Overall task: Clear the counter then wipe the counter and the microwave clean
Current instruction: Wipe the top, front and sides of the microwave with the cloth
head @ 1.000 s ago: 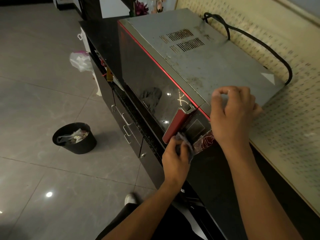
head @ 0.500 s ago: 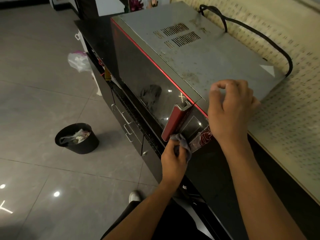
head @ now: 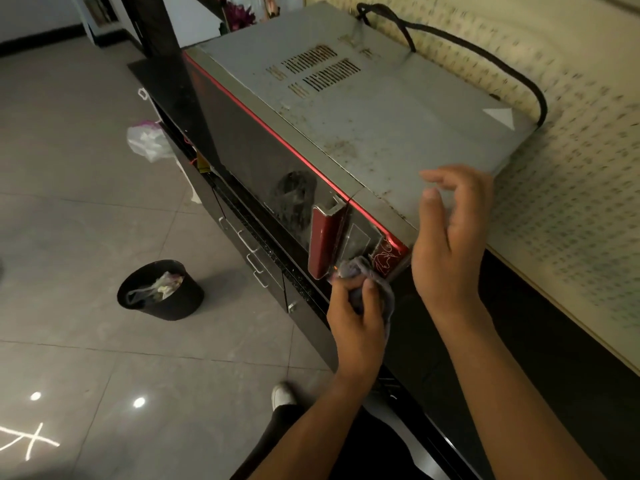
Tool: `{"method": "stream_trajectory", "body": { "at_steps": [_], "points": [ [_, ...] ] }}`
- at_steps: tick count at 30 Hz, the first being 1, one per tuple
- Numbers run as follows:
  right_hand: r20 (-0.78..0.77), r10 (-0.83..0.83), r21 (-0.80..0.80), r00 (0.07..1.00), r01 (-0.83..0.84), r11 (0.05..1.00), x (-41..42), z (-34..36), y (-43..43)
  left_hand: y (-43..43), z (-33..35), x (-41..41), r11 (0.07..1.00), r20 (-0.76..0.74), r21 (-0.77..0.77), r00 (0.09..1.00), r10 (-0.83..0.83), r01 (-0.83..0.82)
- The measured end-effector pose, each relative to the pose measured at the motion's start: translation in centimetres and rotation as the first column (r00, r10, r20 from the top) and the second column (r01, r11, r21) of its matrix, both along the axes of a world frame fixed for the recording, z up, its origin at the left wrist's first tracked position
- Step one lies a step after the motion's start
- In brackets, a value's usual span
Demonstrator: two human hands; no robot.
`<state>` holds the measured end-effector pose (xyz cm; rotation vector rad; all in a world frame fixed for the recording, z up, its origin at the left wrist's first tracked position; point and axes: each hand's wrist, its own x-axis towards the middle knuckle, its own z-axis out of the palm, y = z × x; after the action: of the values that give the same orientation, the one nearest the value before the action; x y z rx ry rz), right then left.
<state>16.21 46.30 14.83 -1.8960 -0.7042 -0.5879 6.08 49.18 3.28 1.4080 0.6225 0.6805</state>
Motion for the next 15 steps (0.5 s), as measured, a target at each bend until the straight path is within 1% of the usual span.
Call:
{"method": "stream_trajectory", "body": {
  "at_steps": [2,5,6,8,9,11,13,15],
  "points": [
    [-0.063,-0.024,0.014,0.998,0.025,1.0,-1.2,-1.4,-1.9,-0.1,-0.5,-0.1,0.999,-0.035,-0.041,0.999,0.0,-0.001],
    [-0.189,-0.034,-0.014,0.981,0.032,0.999,-3.5,-4.9,-4.2,0.4,-2.1,-0.6,0.996,-0.156,-0.093,0.987,-0.024,0.01],
    [-0.239,-0.025,-0.02,0.971,0.02,1.0,-4.3,-6.0,-4.8,0.6,-2.1,-0.8,0.996,-0.162,-0.089,0.987,-0.023,0.009],
    [-0.379,0.011,-0.04,0.925,-0.028,0.999,-5.6,-7.7,-5.8,0.9,-1.6,-0.8,0.999,-0.114,-0.038,0.993,-0.021,0.017],
    [-0.483,0.04,-0.04,0.874,-0.068,0.997,-6.2,-8.2,-6.1,1.0,-1.1,-0.8,1.0,-0.077,0.01,0.997,-0.012,0.012],
    [-0.682,0.123,0.021,0.721,-0.148,0.989,-7.2,-8.3,-6.6,1.1,0.1,-0.8,0.993,-0.009,0.121,1.0,0.005,-0.004],
    [-0.787,0.248,0.149,0.564,-0.216,0.965,-7.9,-7.8,-6.8,1.0,1.1,-1.2,0.98,0.042,0.194,0.997,-0.06,0.051],
    [-0.825,0.383,0.284,0.415,-0.281,0.917,-8.4,-7.2,-7.0,0.8,1.7,-1.8,0.956,0.059,0.248,0.983,-0.176,0.157]
  ]
}}
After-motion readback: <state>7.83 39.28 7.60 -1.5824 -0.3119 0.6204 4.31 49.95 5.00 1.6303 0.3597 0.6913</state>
